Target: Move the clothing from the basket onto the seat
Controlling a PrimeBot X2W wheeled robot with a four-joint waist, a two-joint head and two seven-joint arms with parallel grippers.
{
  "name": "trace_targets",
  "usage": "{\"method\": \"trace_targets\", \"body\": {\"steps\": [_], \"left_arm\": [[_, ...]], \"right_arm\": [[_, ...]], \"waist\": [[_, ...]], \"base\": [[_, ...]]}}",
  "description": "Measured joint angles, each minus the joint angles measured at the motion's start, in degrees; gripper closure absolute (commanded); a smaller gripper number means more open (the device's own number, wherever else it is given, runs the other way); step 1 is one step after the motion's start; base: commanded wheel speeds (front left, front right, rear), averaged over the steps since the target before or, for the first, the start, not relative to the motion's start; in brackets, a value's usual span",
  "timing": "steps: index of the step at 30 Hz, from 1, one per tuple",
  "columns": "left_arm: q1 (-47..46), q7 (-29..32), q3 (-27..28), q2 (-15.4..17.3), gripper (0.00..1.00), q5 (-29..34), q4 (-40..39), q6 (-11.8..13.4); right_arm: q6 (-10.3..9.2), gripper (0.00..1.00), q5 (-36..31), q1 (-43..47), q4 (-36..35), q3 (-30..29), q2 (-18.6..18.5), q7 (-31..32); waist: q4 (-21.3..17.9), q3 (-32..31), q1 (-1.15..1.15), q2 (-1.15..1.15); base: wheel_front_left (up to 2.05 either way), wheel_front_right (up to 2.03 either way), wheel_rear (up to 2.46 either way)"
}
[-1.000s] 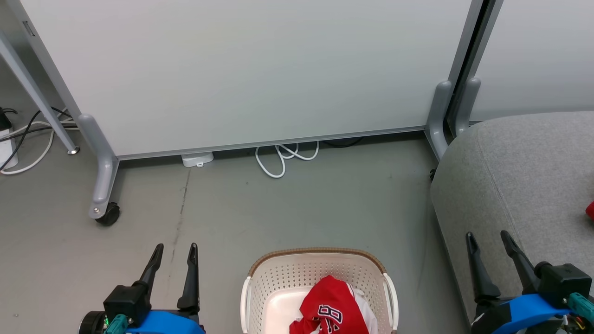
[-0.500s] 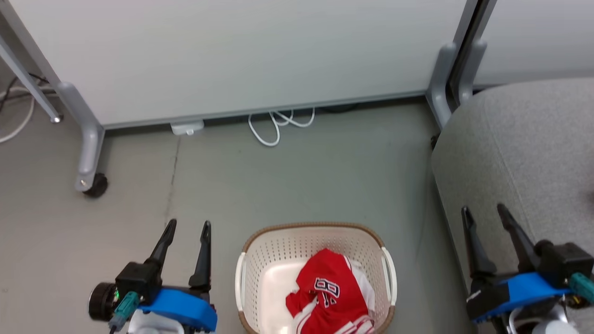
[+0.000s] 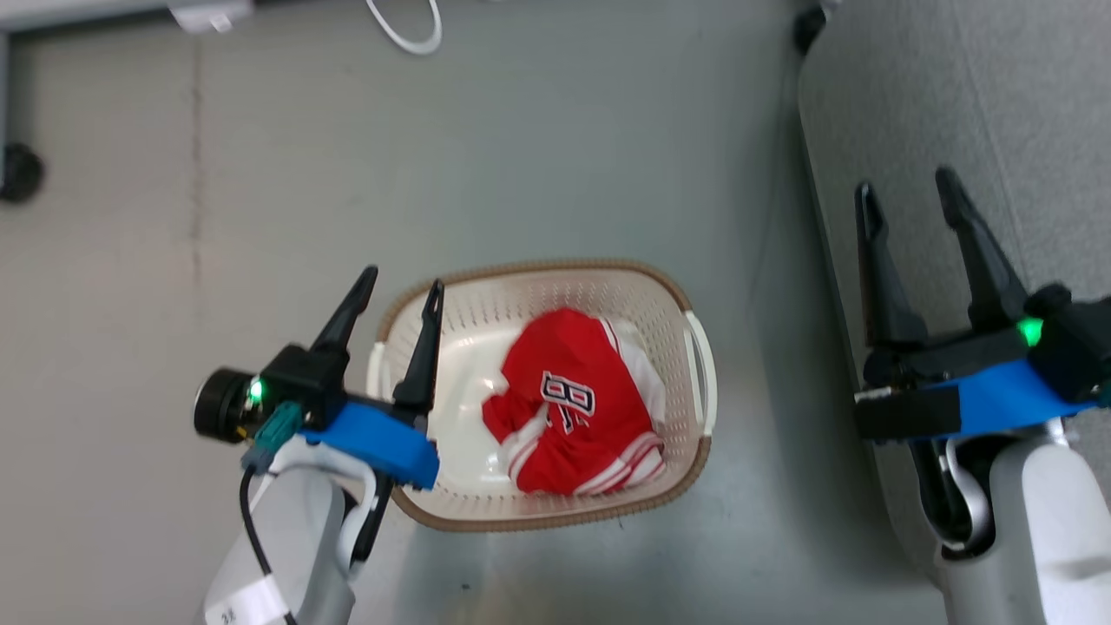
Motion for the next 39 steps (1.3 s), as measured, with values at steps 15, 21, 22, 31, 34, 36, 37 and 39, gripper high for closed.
{"method": "trace_targets", "body": {"steps": [15, 21, 22, 31, 34, 36, 37, 39], "left_arm": [[-15.71, 0.00, -8.88, 1.63, 0.00, -0.63, 16.47, -0.01], [-18.98, 0.01, -10.76, 2.16, 0.00, -2.01, 22.06, 0.00], [-19.53, 0.00, -11.18, 2.25, 0.00, -2.24, 23.07, 0.00], [-23.48, 0.01, -12.67, 3.66, 0.00, -4.67, 30.52, -0.01], [-24.61, 0.00, -12.37, 3.77, 0.00, -5.09, 33.40, 0.03], [-25.24, 0.00, -12.21, 3.63, 0.00, -5.50, 35.51, 0.04], [-25.48, 0.01, -12.22, 3.38, 0.00, -5.65, 36.57, 0.13], [-26.14, 0.11, -12.29, 2.99, 0.00, -5.64, 38.63, 0.93]], "right_arm": [[0.01, 0.00, 3.42, -8.73, 0.52, 5.41, -0.02, -5.09], [0.01, 0.00, 5.50, -8.96, 0.14, 7.51, -0.02, -6.83], [0.01, 0.00, 5.90, -9.17, 0.13, 7.87, -0.02, -7.01], [0.01, 0.00, 7.92, -9.56, 0.16, 11.12, -0.01, -8.65], [0.01, 0.00, 8.46, -9.33, 0.13, 11.87, -0.02, -8.86], [0.01, 0.00, 8.79, -9.12, 0.02, 12.27, -0.01, -8.99], [0.01, 0.00, 8.82, -8.92, -0.05, 12.30, -0.01, -9.13], [0.01, 0.00, 8.83, -8.49, -0.10, 12.39, -0.01, -9.17]], "waist": [[-8.49, 20.03, 0.00, 0.00], [-12.10, 24.67, 0.00, 0.00], [-12.67, 25.35, 0.00, 0.00], [-16.89, 29.45, -0.01, 0.00], [-17.89, 30.22, -0.01, 0.00], [-18.36, 30.58, -0.01, 0.00], [-18.46, 30.71, -0.01, 0.00], [-18.46, 30.88, -0.01, 0.00]], "base": [[0.00, 0.00, 0.00], [0.00, 0.00, 0.00], [0.00, 0.00, 0.00], [0.00, 0.00, 0.00], [0.00, 0.00, 0.00], [0.00, 0.00, 0.00], [0.00, 0.00, 0.00], [0.00, 0.00, 0.00]]}}
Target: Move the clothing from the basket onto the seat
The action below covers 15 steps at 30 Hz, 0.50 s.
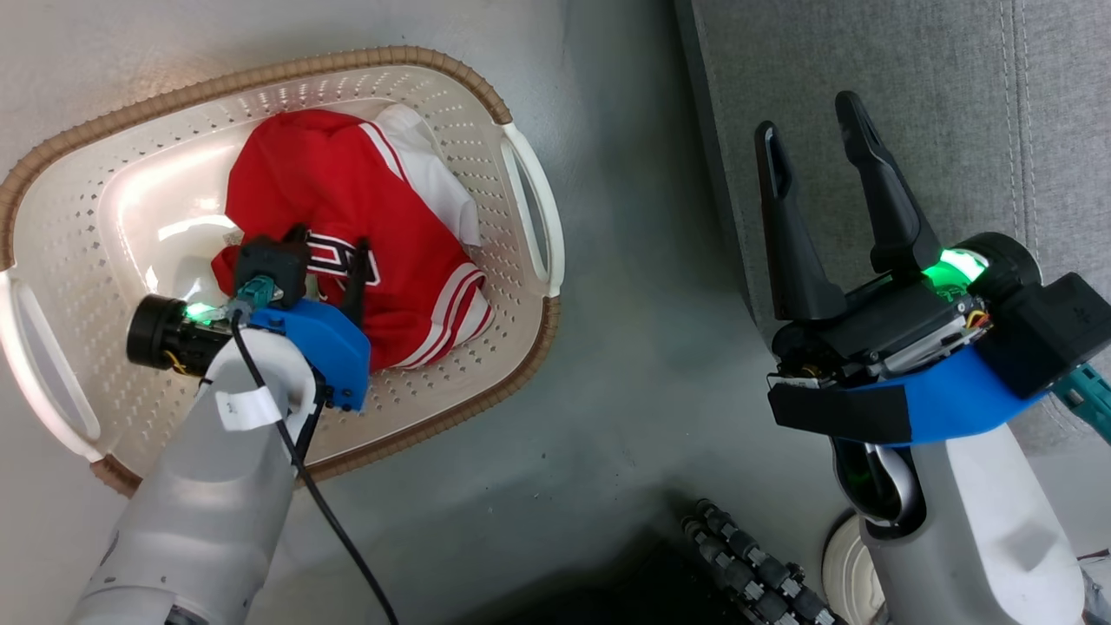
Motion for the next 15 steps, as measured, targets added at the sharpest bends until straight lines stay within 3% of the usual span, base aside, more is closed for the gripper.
{"method": "trace_targets", "body": {"steps": [3, 10, 11, 12, 15], "left_arm": [[-1.22, 0.26, -0.01, -0.34, 0.00, 0.09, 2.71, 2.04], [-2.42, 1.26, -0.11, -1.60, 0.00, -0.51, 6.94, 2.55], [-2.54, 1.26, -0.24, -1.71, 0.72, -0.51, 7.17, 2.54], [-2.58, 1.26, -0.33, -1.87, 1.00, -0.52, 7.43, 2.52], [-2.74, 1.26, -0.67, -2.18, 1.00, -0.57, 8.09, 2.20]], "right_arm": [[0.00, 0.00, 0.00, 0.24, -0.29, 0.16, 0.00, -0.09], [0.00, 0.00, 0.00, 1.15, -0.68, 0.51, 0.00, -0.15], [0.00, 0.00, 0.00, 1.15, -0.68, 0.53, 0.00, -0.15], [0.00, 0.00, 0.01, 1.15, -0.67, 0.55, 0.00, -0.15], [0.00, 0.00, 0.09, 1.12, -0.65, 0.69, 0.00, -0.16]], "waist": [[0.14, 0.16, 0.00, 0.00], [0.32, 0.45, 0.00, 0.00], [0.33, 0.46, 0.00, 0.00], [0.32, 0.46, -0.01, 0.00], [0.28, 0.41, 0.00, 0.00]], "base": [[0.00, 0.00, 0.00], [0.00, 0.00, 0.00], [0.00, 0.00, 0.00], [0.00, 0.00, 0.00], [0.00, 0.00, 0.00]]}}
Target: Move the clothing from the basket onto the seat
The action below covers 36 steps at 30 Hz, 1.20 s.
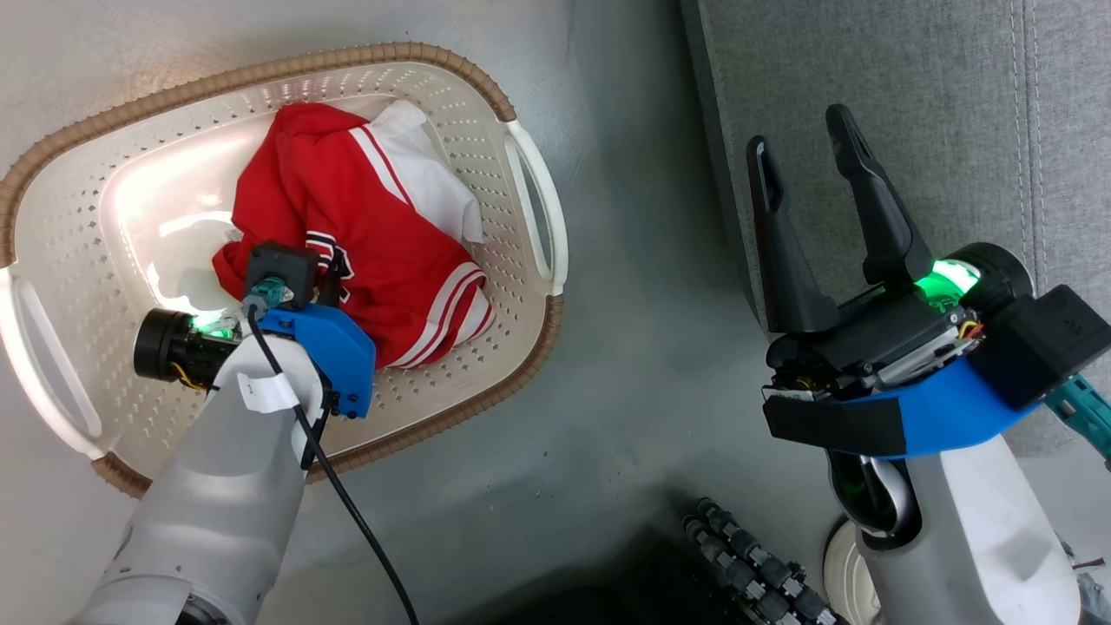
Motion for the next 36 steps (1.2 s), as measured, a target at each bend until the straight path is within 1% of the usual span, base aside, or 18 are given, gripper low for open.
{"method": "trace_targets", "body": {"steps": [16, 22, 26, 31, 36], "left_arm": [[-1.19, -0.88, -1.13, 0.02, 1.00, -0.56, 1.08, -0.59], [-1.18, -1.04, -1.27, -0.04, 1.00, -1.07, 1.41, -0.65], [-0.97, -1.12, -1.42, -0.81, 1.00, -1.46, 1.44, -0.81], [0.30, -1.22, -1.74, -2.41, 1.00, -2.01, 0.47, -1.37], [3.16, -1.29, -1.96, -3.48, 1.00, -2.71, -3.12, -1.87]], "right_arm": [[0.00, 0.00, 0.65, -0.15, 0.16, 0.13, 0.00, 0.00], [0.00, 0.00, 0.73, -0.72, 1.35, 0.53, 0.00, -0.02], [0.00, 0.00, -0.08, -0.80, 3.41, 0.44, 0.01, -0.02], [0.00, 0.00, -2.25, -0.59, 6.97, 0.04, 0.02, 0.01], [0.00, 0.00, -4.05, 0.23, 10.36, -0.07, 0.03, 0.77]], "waist": [[-0.21, -0.39, 0.00, 0.00], [-0.43, -1.17, 0.00, 0.00], [0.04, -2.92, 0.00, 0.00], [1.16, -6.64, 0.00, 0.00], [2.61, -11.70, 0.00, 0.00]], "base": [[0.00, 0.00, 0.00], [0.00, 0.00, 0.00], [0.00, 0.00, 0.00], [0.00, 0.00, 0.00], [0.00, 0.00, 0.00]]}}
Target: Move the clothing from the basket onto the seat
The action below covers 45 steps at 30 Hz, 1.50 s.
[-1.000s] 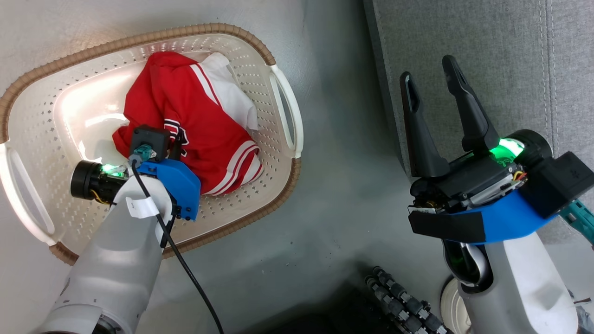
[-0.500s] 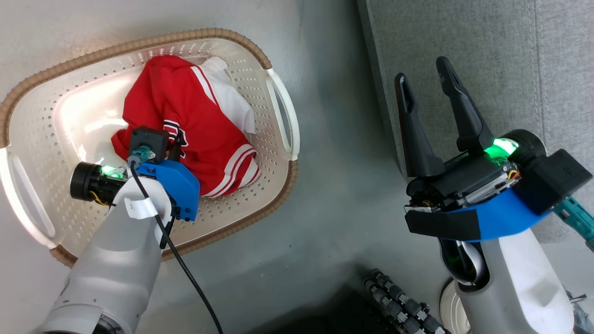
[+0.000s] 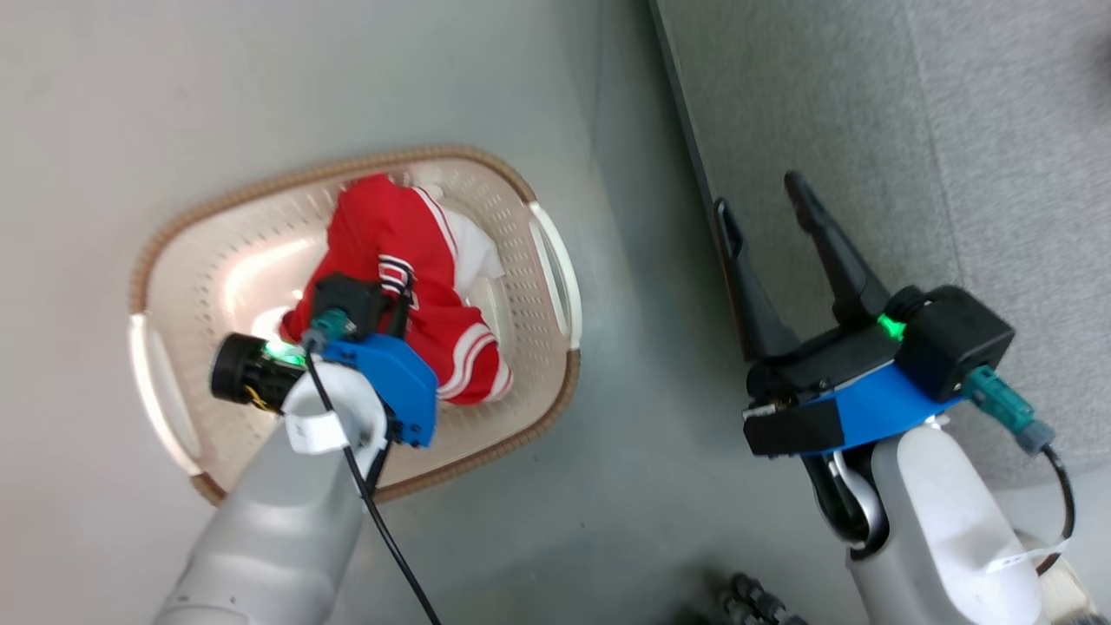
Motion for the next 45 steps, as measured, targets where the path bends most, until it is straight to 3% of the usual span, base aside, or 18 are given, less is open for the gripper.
{"method": "trace_targets", "body": {"steps": [12, 27, 36, 45], "left_arm": [[8.84, -0.01, -3.16, -1.07, 1.00, -1.64, -9.92, -0.97], [11.46, -0.01, -13.74, -1.23, 1.00, -6.83, -22.49, -1.10], [9.82, -0.01, -19.78, -1.25, 1.00, -11.78, -23.79, -1.25], [4.85, 0.01, -25.62, -1.27, 1.00, -17.80, -25.24, -1.25]], "right_arm": [[0.00, 0.00, -3.14, 5.90, 5.09, -0.67, 0.04, 3.99], [-0.01, 0.00, -2.93, 15.29, 6.47, -2.50, 0.04, 7.67], [0.00, 0.00, -1.66, 19.03, 5.46, -2.65, 0.05, 9.14], [0.00, 0.00, -1.63, 20.39, 4.71, -2.38, 0.05, 10.10]], "waist": [[4.01, -16.37, -0.01, 0.00], [11.24, -36.11, -0.02, 0.00], [15.19, -43.69, -0.02, 0.00], [17.26, -46.54, -0.01, 0.00]], "base": [[0.00, 0.00, 0.00], [0.00, 0.00, 0.00], [0.00, 0.00, 0.00], [0.00, 0.00, 0.00]]}}
